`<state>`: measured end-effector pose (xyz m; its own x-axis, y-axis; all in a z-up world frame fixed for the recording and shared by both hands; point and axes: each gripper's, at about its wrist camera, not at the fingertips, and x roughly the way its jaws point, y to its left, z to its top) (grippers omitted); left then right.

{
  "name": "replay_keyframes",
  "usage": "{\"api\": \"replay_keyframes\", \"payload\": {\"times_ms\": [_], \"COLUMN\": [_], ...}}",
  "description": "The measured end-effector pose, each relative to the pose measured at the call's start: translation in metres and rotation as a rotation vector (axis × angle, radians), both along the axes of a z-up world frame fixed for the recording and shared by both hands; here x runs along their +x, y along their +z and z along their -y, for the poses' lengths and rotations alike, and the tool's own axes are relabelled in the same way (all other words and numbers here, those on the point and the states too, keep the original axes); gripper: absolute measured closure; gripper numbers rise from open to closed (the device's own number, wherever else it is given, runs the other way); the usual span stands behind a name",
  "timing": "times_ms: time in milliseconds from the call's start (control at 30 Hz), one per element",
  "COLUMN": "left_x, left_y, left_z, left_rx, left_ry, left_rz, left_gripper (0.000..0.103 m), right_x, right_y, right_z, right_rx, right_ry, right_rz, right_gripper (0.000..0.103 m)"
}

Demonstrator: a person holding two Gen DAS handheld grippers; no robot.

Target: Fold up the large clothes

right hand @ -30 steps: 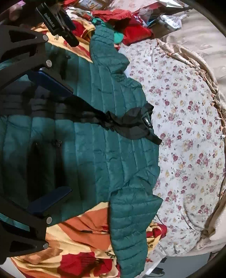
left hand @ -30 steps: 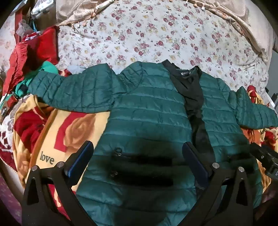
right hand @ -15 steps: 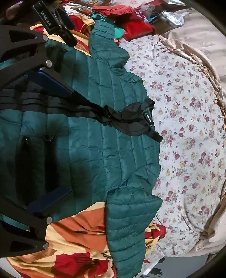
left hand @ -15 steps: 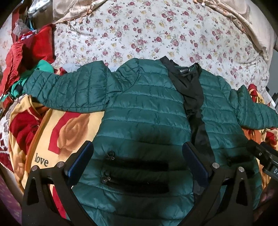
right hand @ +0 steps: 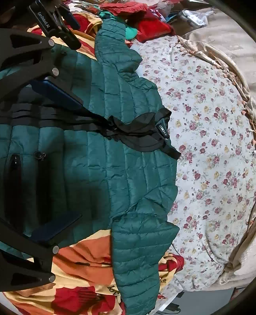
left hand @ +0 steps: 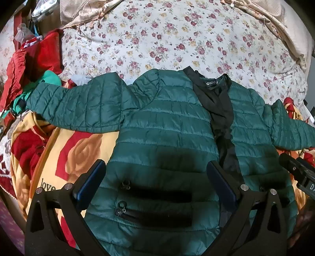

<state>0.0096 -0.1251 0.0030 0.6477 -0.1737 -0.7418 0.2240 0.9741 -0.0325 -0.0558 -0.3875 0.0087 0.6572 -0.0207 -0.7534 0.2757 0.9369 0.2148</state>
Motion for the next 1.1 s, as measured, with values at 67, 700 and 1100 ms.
{"api": "replay_keyframes", "payload": {"times_ms": [67, 700, 1100], "left_x": [0.002, 0.014, 0.023], "left_y": [0.001, 0.001, -0.005], "left_z": [0.001, 0.000, -0.005], "left_rx": [0.001, 0.006, 0.005], "left_ry": [0.002, 0.013, 0.035], "left_rz": [0.001, 0.007, 0.000], "left_gripper": [0.001, 0.001, 0.001], "right_x": [0.003, 0.020, 0.030], "right_y": [0.000, -0.002, -0.006], "right_z": [0.001, 0.001, 0.003], "right_rx": [-0.002, -0.031, -0.048], "right_ry": [-0.004, 0.015, 0.009], "right_rz": [0.000, -0.025, -0.035], "right_gripper": [0.001, 0.001, 0.001]}}
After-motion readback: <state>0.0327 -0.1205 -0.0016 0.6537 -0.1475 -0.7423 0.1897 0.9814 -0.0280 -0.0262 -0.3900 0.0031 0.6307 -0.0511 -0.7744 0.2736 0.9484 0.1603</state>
